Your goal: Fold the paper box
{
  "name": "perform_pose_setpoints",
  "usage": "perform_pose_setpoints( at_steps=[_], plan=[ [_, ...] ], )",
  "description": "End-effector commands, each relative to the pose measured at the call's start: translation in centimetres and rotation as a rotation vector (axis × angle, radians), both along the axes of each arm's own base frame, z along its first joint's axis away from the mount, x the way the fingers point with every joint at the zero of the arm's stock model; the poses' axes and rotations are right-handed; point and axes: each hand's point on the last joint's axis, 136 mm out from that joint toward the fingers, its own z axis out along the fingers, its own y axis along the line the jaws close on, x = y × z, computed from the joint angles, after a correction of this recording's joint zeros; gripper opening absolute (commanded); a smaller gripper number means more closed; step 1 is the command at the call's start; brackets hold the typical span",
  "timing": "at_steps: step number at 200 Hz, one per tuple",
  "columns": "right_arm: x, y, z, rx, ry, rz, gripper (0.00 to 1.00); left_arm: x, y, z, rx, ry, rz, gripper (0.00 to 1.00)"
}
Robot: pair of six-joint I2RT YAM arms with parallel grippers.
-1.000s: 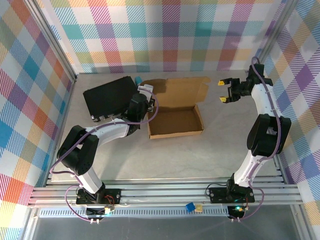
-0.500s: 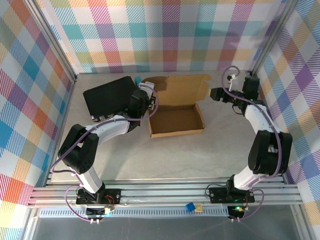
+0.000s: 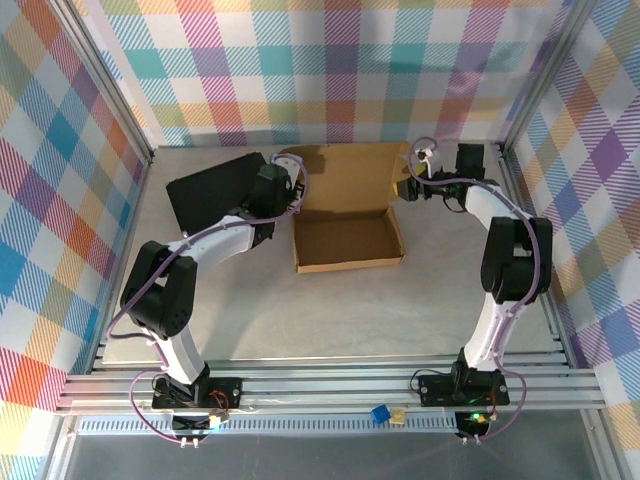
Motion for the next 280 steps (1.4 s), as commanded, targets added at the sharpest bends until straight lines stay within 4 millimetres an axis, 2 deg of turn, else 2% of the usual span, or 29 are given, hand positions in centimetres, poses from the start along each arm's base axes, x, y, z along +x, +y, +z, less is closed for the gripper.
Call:
perform_pose_setpoints(
  at_steps=[1,32,55,81,114,128,159,175,201,238,256,280],
  plan=[
    [0.1,1.4,0.3,-0.001,-0.016,0.081,0.7,0.5,-0.1,-0.5,0.021,0.033,-0.02,0.0],
    [0.3,1.6,0.6,-0.045,-0.005,0.038,0.55,1.4,-0.3,-0.7,0.024,0.04,-0.011,0.0],
    [0.2,1.2,1.1,-0.057,0.006,-0.012,0.38,1.8,-0.3,-0.5,0.003,0.044,0.01,0.0],
    [-0.2,2.5,1.3,-0.099,-0.003,-0.045,0.22,2.0,-0.3,-0.5,-0.027,0.052,0.031,0.0],
    [0.4,2.7,1.2,-0.197,-0.002,-0.243,0.0,2.1,-0.3,-0.2,-0.038,0.058,0.071,0.0],
    [0.6,2.4,1.8,-0.211,-0.013,-0.363,0.0,2.0,-0.3,0.2,-0.04,0.058,0.101,0.0],
    [-0.2,3.9,3.7,-0.198,-0.073,-0.533,0.0,1.8,0.5,0.6,-0.052,0.056,0.233,0.0],
    [-0.6,3.6,4.3,-0.196,-0.073,-0.663,0.0,1.5,0.7,0.5,-0.07,0.063,0.292,0.0],
    [-2.0,5.0,4.9,-0.123,-0.107,-0.727,0.0,1.0,1.1,0.3,-0.141,0.065,0.38,0.0],
    [-3.8,6.4,5.0,-0.078,-0.154,-0.803,0.0,0.7,1.5,0.2,-0.237,0.066,0.451,0.0],
    [-4.5,6.8,4.3,-0.085,-0.157,-0.824,0.0,0.6,1.7,0.3,-0.255,0.065,0.475,0.0],
    [-5.1,6.5,3.5,-0.128,-0.166,-0.888,0.0,0.3,1.6,0.1,-0.264,0.067,0.482,0.0]
  ],
)
